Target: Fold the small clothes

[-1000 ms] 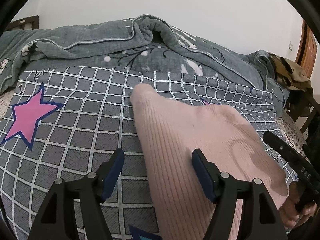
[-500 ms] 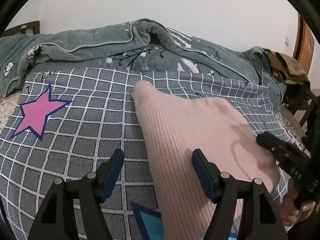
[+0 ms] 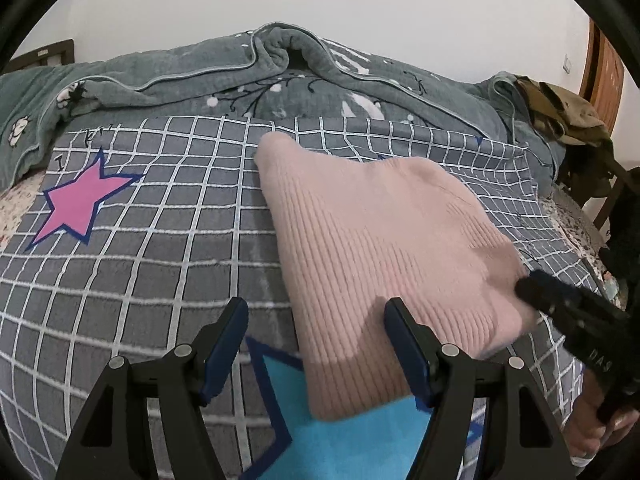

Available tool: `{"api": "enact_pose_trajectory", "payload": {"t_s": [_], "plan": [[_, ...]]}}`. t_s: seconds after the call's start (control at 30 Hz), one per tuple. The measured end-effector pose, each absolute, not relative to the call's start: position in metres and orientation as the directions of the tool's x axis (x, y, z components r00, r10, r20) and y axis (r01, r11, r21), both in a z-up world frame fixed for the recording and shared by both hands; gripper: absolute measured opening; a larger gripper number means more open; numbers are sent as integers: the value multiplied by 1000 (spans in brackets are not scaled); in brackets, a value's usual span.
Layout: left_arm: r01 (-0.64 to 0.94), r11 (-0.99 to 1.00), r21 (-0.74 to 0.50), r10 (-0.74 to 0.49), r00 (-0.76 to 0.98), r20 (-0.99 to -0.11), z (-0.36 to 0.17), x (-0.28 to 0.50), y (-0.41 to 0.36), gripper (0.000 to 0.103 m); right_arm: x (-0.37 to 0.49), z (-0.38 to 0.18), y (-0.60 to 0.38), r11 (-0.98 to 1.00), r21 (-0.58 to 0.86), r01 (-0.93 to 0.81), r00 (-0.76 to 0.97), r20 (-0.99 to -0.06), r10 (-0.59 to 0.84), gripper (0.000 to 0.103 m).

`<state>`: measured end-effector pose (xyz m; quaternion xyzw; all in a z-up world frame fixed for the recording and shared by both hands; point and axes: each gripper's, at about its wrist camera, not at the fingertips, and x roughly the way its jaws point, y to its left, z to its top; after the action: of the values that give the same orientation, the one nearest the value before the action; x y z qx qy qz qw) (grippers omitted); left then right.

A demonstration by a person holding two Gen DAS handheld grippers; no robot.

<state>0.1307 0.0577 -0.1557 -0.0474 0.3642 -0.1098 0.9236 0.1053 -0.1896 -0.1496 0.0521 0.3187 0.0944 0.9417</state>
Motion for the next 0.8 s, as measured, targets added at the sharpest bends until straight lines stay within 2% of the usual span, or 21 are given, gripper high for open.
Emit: {"api": "enact_pose_trajectory", "payload": {"t_s": [0.23, 0.53, 0.6, 0.67, 0.7, 0.73, 0.8], "plan": [[157, 972, -175, -234, 704, -671, -155, 112, 55, 69, 66, -130, -200, 983, 150, -109, 784, -595, 178, 40], [105, 979, -176, -197, 722, -663, -121, 62, 54, 69, 23, -85, -213, 990, 128, -59, 814, -567, 122, 56], [89, 982, -166, -178, 733, -657, -109, 52, 55, 70, 18, -80, -213, 992, 118, -52, 813, -571, 111, 68], [73, 986, -152, -155, 749, -644, -97, 40, 56, 75, 12, -74, -211, 993, 111, -50, 816, -568, 105, 77], [66, 987, -148, -146, 755, -639, -92, 35, 57, 76, 7, -71, -211, 992, 110, -54, 820, -562, 107, 85], [60, 988, -143, -138, 760, -635, -85, 29, 57, 81, 1, -67, -209, 992, 108, -61, 828, -550, 111, 88], [56, 989, -135, -130, 766, -629, -76, 19, 57, 84, -9, -60, -207, 993, 99, -66, 838, -535, 109, 94]]}}
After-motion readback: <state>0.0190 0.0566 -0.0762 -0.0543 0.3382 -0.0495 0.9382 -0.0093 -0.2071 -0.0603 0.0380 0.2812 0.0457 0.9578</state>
